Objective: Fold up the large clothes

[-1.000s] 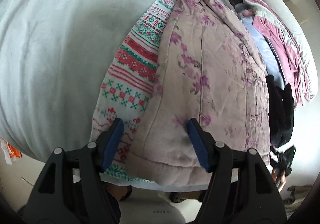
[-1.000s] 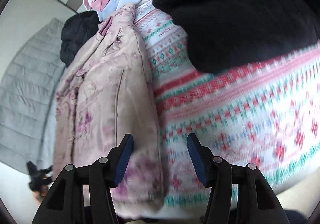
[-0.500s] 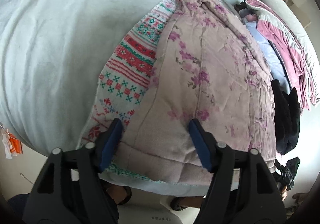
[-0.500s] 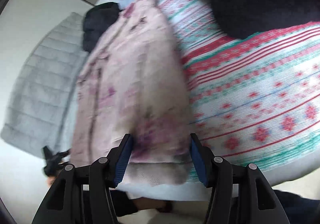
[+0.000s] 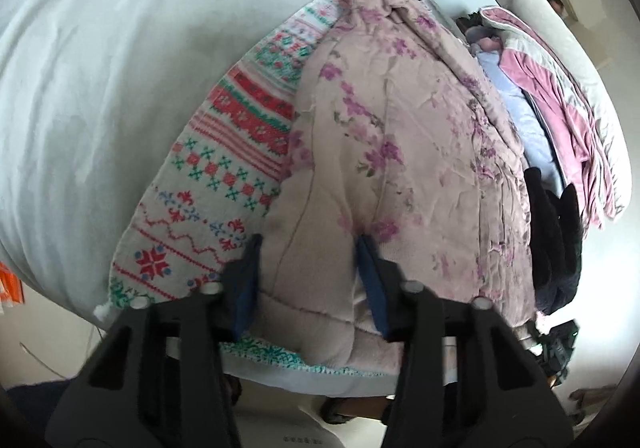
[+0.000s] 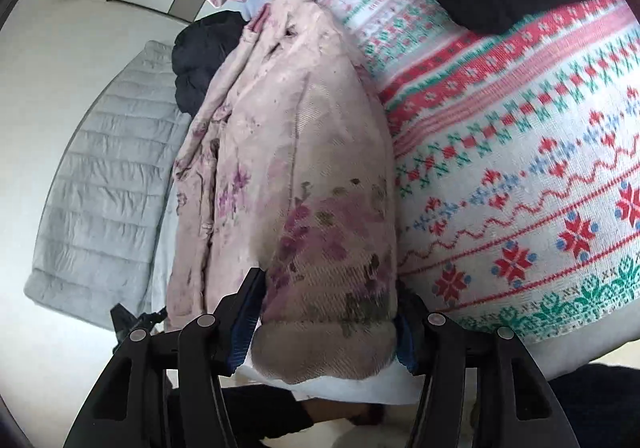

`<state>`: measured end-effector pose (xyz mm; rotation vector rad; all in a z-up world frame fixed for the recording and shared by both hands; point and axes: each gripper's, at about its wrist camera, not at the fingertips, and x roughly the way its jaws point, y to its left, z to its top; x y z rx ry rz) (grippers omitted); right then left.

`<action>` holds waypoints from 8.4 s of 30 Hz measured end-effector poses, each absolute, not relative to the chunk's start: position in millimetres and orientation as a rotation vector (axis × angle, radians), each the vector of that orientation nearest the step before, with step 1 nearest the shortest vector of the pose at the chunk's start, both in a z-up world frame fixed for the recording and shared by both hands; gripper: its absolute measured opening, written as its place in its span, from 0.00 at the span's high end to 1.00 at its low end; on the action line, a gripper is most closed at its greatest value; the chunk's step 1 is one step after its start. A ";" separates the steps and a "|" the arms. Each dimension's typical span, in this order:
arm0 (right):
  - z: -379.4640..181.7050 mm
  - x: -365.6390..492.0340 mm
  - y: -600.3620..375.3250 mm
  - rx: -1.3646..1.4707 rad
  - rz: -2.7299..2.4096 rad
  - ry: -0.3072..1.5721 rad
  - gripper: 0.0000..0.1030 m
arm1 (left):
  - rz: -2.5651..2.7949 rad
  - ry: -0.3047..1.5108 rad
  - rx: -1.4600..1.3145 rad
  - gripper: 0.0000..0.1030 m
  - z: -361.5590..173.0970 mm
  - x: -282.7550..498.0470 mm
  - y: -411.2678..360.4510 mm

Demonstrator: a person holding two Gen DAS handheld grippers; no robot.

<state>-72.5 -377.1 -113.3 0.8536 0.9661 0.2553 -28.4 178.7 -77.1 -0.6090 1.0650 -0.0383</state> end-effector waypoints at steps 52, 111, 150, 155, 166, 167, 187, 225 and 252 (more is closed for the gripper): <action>-18.5 -118.8 -347.5 0.721 0.270 0.711 0.89 | -0.044 0.751 -0.664 0.82 31.9 -91.9 123.4; -24.3 393.9 -399.4 0.201 0.028 0.928 0.80 | 0.031 1.065 -0.528 0.33 -20.0 388.7 151.0; 18.5 333.9 -359.9 0.172 -0.272 0.698 0.25 | 0.335 0.748 -0.465 0.55 32.8 324.5 178.2; 30.1 282.7 -352.1 0.325 -0.184 0.760 0.24 | 0.234 0.789 -0.455 0.49 49.9 278.2 144.4; -55.7 283.2 -328.9 0.342 -0.154 0.937 0.25 | 0.090 0.942 -0.259 0.49 -8.5 266.7 20.2; -58.6 287.6 -325.1 0.309 -0.158 0.940 0.25 | 0.102 0.948 -0.241 0.49 -20.2 269.7 17.6; -75.8 196.5 -364.8 0.921 0.035 1.044 0.20 | -0.106 0.838 -0.195 0.46 1.7 240.3 -44.2; -121.7 250.1 -349.5 1.127 0.117 0.792 0.27 | -0.119 0.890 -0.085 0.38 -27.3 257.6 -73.8; -109.4 252.3 -347.9 1.230 0.102 0.815 0.25 | 0.035 1.119 -0.270 0.38 -43.7 449.2 -64.2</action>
